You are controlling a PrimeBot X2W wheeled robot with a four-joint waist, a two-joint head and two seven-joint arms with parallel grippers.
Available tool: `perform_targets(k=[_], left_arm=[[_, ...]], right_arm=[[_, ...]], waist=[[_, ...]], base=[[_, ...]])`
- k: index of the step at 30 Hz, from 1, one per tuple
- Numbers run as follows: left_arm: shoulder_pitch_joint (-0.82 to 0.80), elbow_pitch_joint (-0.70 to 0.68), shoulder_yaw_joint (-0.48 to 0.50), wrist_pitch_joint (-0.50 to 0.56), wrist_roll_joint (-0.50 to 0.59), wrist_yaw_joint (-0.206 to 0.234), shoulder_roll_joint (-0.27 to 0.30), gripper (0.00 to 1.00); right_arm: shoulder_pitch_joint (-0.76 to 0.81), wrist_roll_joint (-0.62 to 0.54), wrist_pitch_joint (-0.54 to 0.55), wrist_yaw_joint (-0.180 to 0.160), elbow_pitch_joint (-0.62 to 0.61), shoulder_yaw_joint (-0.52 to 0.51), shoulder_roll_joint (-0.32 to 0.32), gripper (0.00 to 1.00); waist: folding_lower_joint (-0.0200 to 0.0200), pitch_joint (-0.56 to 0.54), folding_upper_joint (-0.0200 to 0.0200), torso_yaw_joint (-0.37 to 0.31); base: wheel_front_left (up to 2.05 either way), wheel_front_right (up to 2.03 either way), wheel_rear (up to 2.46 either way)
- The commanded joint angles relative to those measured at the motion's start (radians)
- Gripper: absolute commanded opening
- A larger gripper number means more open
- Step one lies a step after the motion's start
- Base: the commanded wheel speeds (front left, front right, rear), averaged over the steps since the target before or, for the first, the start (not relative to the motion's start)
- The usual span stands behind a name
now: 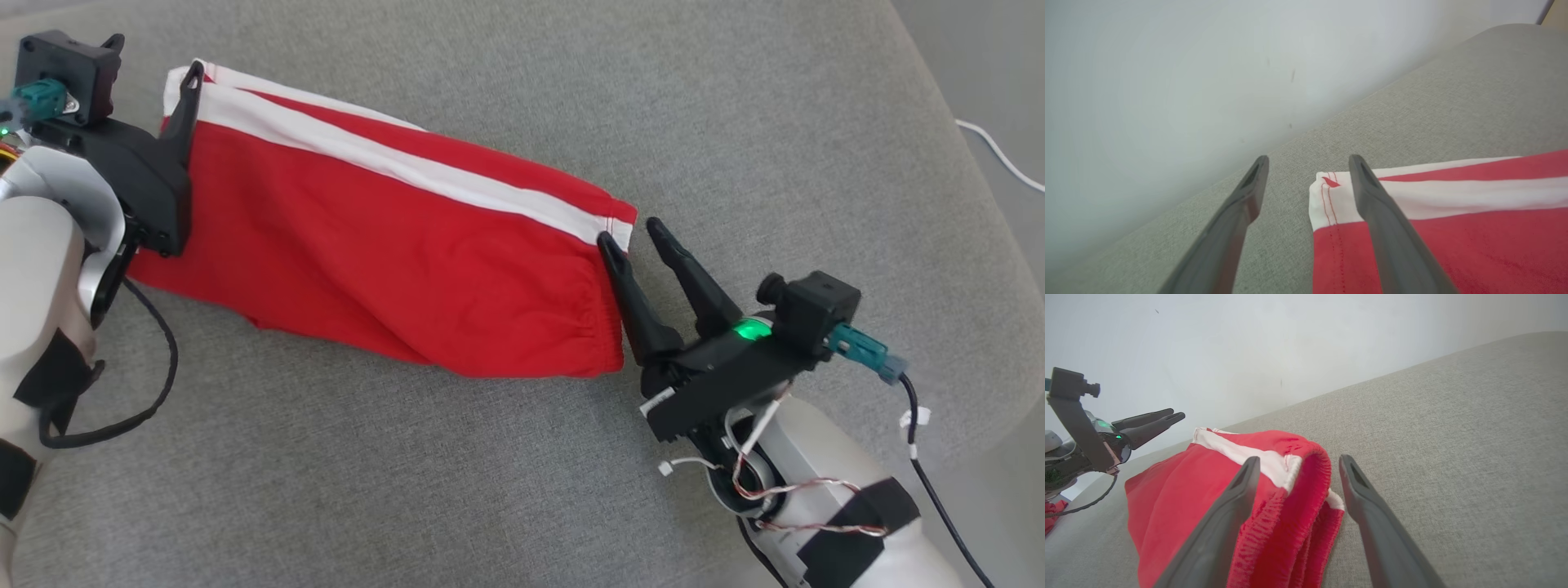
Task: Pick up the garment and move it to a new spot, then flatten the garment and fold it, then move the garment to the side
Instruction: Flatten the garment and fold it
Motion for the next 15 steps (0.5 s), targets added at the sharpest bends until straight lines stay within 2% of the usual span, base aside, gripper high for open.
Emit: perform_targets(k=[1,8,15], left_arm=[[-0.001,0.007,-0.002,-0.019,-0.009,0.003,-0.006,1.0],[0.074,0.016,0.031,-0.166,-0.084,0.002,-0.011,1.0],[0.194,-0.094,0.103,-0.192,-0.09,0.029,0.001,1.0]], right_arm=[[0.019,-0.017,-0.001,-0.002,-0.008,-0.006,-0.005,1.0],[0.125,-0.105,-0.001,-0.002,-0.086,-0.097,-0.032,1.0],[0.239,-0.192,-0.001,-0.002,-0.18,-0.238,-0.004,1.0]], waist=[[-0.0001,-0.024,-0.0002,0.011],[-0.0001,-0.129,-0.0002,0.051],[-0.0001,-0.196,-0.0002,0.099]], base=[[0.0,0.0,0.0],[0.0,0.0,0.0],[0.0,0.0,0.0]])
